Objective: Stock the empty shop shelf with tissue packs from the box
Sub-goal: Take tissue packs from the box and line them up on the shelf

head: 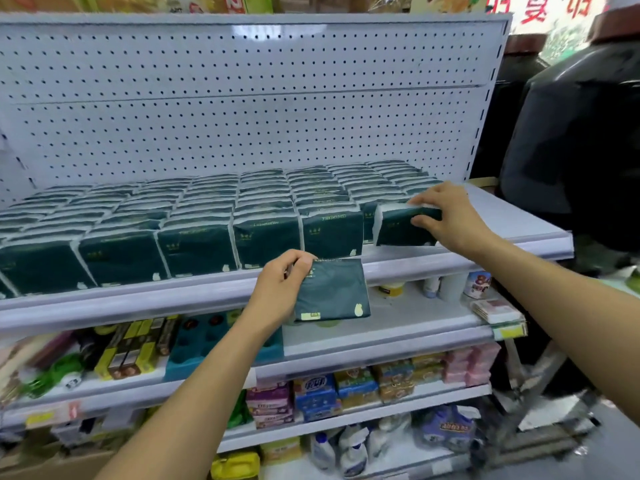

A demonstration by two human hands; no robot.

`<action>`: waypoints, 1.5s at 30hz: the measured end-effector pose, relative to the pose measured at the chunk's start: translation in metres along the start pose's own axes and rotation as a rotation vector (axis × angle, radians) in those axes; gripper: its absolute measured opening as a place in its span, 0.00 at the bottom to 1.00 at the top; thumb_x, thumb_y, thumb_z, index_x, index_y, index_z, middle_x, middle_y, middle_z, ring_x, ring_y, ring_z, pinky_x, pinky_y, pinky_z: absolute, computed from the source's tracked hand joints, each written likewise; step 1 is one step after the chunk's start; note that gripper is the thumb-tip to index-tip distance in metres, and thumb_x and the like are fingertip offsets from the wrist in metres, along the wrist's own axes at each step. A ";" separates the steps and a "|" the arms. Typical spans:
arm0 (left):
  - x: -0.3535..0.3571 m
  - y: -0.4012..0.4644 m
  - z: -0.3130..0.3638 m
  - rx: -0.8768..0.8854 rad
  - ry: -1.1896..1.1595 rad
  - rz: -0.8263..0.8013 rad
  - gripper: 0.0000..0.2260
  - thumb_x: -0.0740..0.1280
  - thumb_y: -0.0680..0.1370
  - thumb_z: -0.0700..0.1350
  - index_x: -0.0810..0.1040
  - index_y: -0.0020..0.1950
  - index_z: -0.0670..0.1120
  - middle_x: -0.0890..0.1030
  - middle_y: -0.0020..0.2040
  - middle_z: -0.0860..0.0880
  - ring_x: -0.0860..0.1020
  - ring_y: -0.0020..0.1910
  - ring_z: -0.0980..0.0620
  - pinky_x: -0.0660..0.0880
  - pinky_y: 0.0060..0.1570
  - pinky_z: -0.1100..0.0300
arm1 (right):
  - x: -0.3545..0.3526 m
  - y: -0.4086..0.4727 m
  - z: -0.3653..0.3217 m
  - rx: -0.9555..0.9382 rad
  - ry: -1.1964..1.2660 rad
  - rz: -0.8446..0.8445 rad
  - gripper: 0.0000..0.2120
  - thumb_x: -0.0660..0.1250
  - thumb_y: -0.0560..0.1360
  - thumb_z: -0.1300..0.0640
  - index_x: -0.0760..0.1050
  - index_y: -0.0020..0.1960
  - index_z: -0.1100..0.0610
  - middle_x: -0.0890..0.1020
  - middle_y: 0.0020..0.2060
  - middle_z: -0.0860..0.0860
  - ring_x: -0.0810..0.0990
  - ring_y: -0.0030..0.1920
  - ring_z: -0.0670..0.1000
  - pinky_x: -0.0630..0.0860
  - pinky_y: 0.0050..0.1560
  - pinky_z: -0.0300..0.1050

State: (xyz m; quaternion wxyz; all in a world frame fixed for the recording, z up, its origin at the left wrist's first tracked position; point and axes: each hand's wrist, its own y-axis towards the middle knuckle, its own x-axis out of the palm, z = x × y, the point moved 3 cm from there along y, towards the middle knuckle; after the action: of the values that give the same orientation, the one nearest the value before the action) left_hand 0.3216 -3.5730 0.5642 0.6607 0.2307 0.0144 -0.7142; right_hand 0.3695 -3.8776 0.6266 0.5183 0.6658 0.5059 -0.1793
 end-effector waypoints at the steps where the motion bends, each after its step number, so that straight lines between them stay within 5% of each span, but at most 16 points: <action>1: 0.001 0.005 0.000 0.009 0.000 -0.010 0.10 0.60 0.83 0.51 0.81 0.50 0.52 0.82 0.48 0.52 0.79 0.52 0.48 0.75 0.56 0.46 | 0.004 0.004 0.001 0.002 -0.007 -0.021 0.14 0.72 0.74 0.56 0.79 0.60 0.54 0.73 0.58 0.56 0.70 0.62 0.58 0.68 0.65 0.53; 9: 0.014 0.034 -0.002 0.031 0.009 -0.027 0.10 0.60 0.83 0.52 0.81 0.51 0.53 0.82 0.48 0.49 0.79 0.51 0.45 0.76 0.55 0.43 | 0.027 0.012 0.008 0.018 0.061 -0.002 0.17 0.70 0.76 0.58 0.74 0.63 0.54 0.68 0.57 0.49 0.69 0.57 0.49 0.67 0.61 0.41; 16: 0.033 0.036 0.002 -0.015 -0.041 0.029 0.10 0.61 0.83 0.51 0.81 0.51 0.53 0.83 0.48 0.52 0.80 0.51 0.49 0.76 0.56 0.45 | 0.036 0.019 0.019 -0.091 -0.020 0.127 0.14 0.73 0.73 0.58 0.77 0.57 0.57 0.70 0.61 0.54 0.69 0.61 0.53 0.73 0.55 0.48; 20: 0.045 0.035 0.011 -0.023 -0.045 0.069 0.10 0.60 0.83 0.51 0.81 0.51 0.53 0.83 0.48 0.54 0.80 0.50 0.53 0.76 0.55 0.50 | 0.031 0.022 0.025 -0.160 -0.138 0.114 0.16 0.72 0.74 0.52 0.79 0.60 0.54 0.73 0.63 0.56 0.68 0.64 0.58 0.72 0.60 0.57; 23: 0.058 0.033 0.017 -0.013 -0.056 0.066 0.10 0.60 0.83 0.51 0.81 0.52 0.52 0.83 0.48 0.53 0.80 0.50 0.53 0.76 0.54 0.51 | 0.018 0.009 0.016 -0.253 -0.035 0.185 0.20 0.66 0.76 0.44 0.76 0.64 0.52 0.74 0.62 0.54 0.69 0.63 0.55 0.69 0.60 0.52; 26: 0.075 0.033 0.026 0.083 -0.025 0.050 0.09 0.60 0.83 0.49 0.80 0.52 0.52 0.81 0.47 0.47 0.78 0.49 0.46 0.75 0.50 0.50 | 0.014 -0.012 -0.005 -0.347 0.229 -0.088 0.25 0.65 0.73 0.37 0.74 0.66 0.47 0.75 0.61 0.47 0.71 0.63 0.47 0.67 0.64 0.44; 29: 0.095 0.036 0.036 0.174 -0.015 0.037 0.08 0.61 0.83 0.48 0.80 0.52 0.53 0.80 0.45 0.44 0.77 0.46 0.43 0.74 0.47 0.48 | 0.019 -0.027 -0.007 -0.297 0.297 -0.433 0.31 0.74 0.69 0.40 0.70 0.69 0.42 0.75 0.63 0.40 0.73 0.63 0.41 0.70 0.65 0.43; 33: 0.123 0.037 0.048 0.243 0.030 0.008 0.07 0.62 0.82 0.49 0.79 0.55 0.54 0.80 0.47 0.52 0.78 0.47 0.51 0.75 0.48 0.52 | 0.001 -0.027 0.018 -0.189 0.500 -0.509 0.22 0.78 0.68 0.55 0.78 0.61 0.49 0.82 0.53 0.42 0.80 0.54 0.41 0.77 0.53 0.38; 36: 0.129 0.046 0.058 0.332 0.220 0.145 0.12 0.60 0.83 0.52 0.74 0.65 0.52 0.77 0.59 0.55 0.74 0.58 0.58 0.72 0.59 0.57 | -0.022 -0.019 0.044 -0.157 0.465 -0.400 0.19 0.78 0.68 0.57 0.80 0.57 0.50 0.83 0.51 0.42 0.80 0.52 0.41 0.77 0.53 0.38; 39: 0.127 0.067 0.068 0.441 0.621 0.276 0.19 0.62 0.82 0.50 0.69 0.72 0.51 0.72 0.70 0.52 0.68 0.69 0.53 0.62 0.71 0.51 | -0.046 -0.006 0.077 -0.093 0.419 -0.217 0.18 0.78 0.68 0.57 0.81 0.57 0.49 0.83 0.52 0.42 0.80 0.52 0.39 0.77 0.56 0.40; 42: 0.133 0.089 0.070 0.407 0.993 0.144 0.29 0.62 0.81 0.54 0.55 0.79 0.53 0.58 0.79 0.52 0.53 0.79 0.51 0.43 0.77 0.46 | -0.060 0.008 0.107 -0.066 0.262 -0.034 0.19 0.77 0.68 0.52 0.79 0.58 0.44 0.82 0.54 0.42 0.79 0.55 0.43 0.75 0.61 0.46; 45: 0.139 0.103 0.065 0.391 1.220 0.042 0.33 0.59 0.81 0.59 0.45 0.80 0.54 0.50 0.81 0.53 0.45 0.80 0.52 0.35 0.76 0.45 | -0.054 0.018 0.126 -0.048 0.152 -0.006 0.19 0.75 0.69 0.48 0.78 0.59 0.40 0.80 0.54 0.42 0.77 0.57 0.45 0.74 0.62 0.51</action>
State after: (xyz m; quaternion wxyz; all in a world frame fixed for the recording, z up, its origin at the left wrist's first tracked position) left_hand 0.3968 -3.7378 0.6032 0.4933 0.7120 0.2529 -0.4310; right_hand 0.3978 -4.0129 0.6269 0.4937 0.6633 0.5500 -0.1175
